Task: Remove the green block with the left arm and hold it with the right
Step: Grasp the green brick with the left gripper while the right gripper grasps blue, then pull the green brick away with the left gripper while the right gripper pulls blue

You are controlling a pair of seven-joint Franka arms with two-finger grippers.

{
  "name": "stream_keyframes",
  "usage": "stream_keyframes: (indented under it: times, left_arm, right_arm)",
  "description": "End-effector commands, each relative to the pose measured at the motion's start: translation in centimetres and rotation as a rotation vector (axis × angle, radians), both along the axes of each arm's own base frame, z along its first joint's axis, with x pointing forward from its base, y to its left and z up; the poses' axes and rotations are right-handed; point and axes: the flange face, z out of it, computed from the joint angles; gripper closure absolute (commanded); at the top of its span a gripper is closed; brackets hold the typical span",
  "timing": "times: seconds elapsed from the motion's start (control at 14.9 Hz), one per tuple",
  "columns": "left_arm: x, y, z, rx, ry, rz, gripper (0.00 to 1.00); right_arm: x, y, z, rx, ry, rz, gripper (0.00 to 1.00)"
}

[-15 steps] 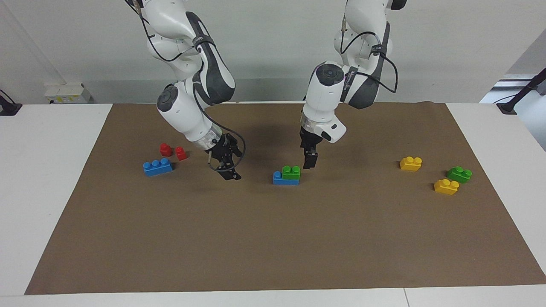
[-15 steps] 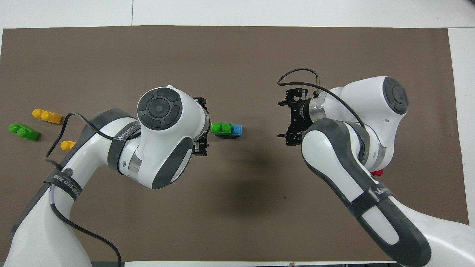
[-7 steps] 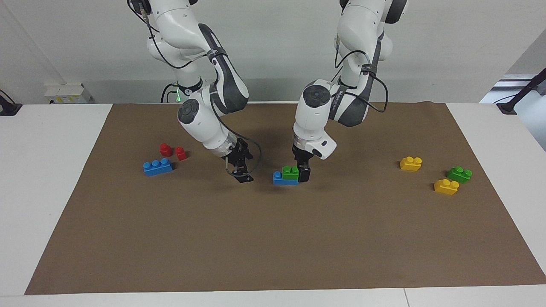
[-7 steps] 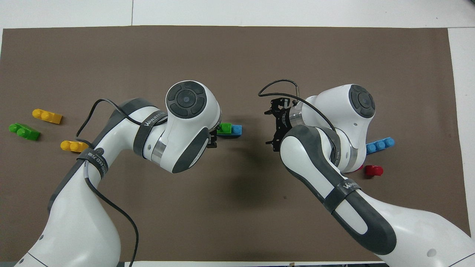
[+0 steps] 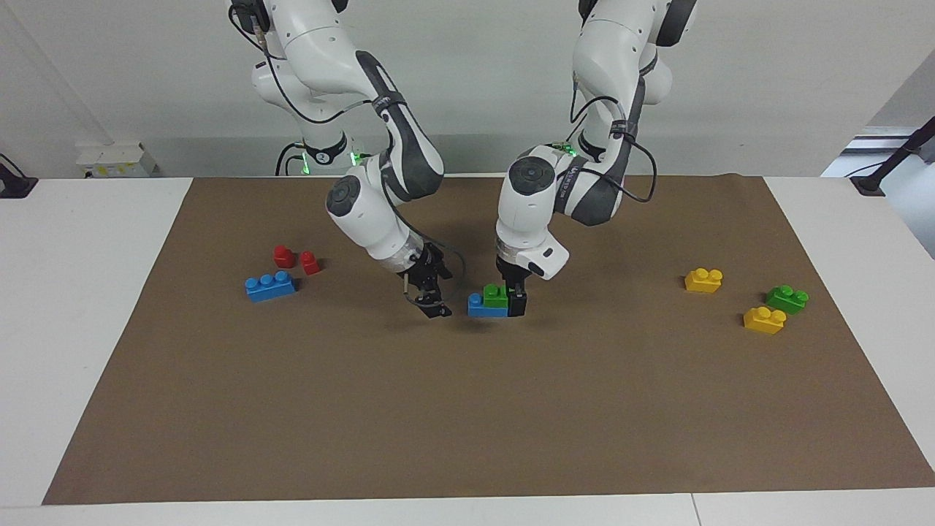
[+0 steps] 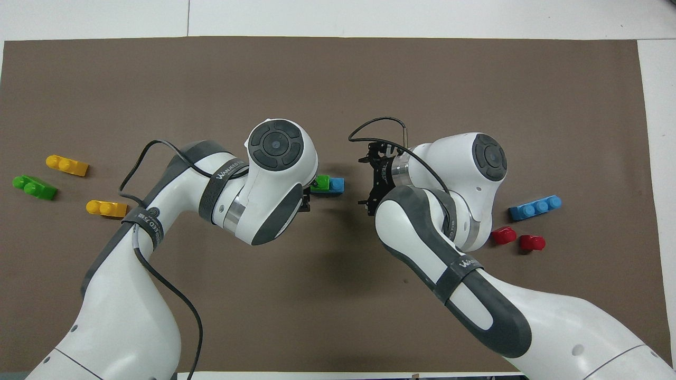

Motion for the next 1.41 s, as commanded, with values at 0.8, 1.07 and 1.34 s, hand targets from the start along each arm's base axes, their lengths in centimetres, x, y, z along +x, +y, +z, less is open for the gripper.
stream_keyframes:
  times: [0.8,1.07,1.34]
  left_arm:
    - [-1.0,-0.7,-1.6,0.027,-0.017,0.013,0.00]
    - [-1.0,-0.7,-1.6,0.024,-0.020,0.012,0.00]
    - [-1.0,-0.7,-1.6,0.024,-0.020,0.012,0.00]
  right_arm:
    - [-0.9,4.6,-4.1,0.007,-0.023,-0.015,0.00]
    - [-1.1,4.3,-4.6,0.000,-0.022,-0.016,0.14]
    - [-1.2,4.5,-4.6,0.000,-0.020,-0.016,0.58]
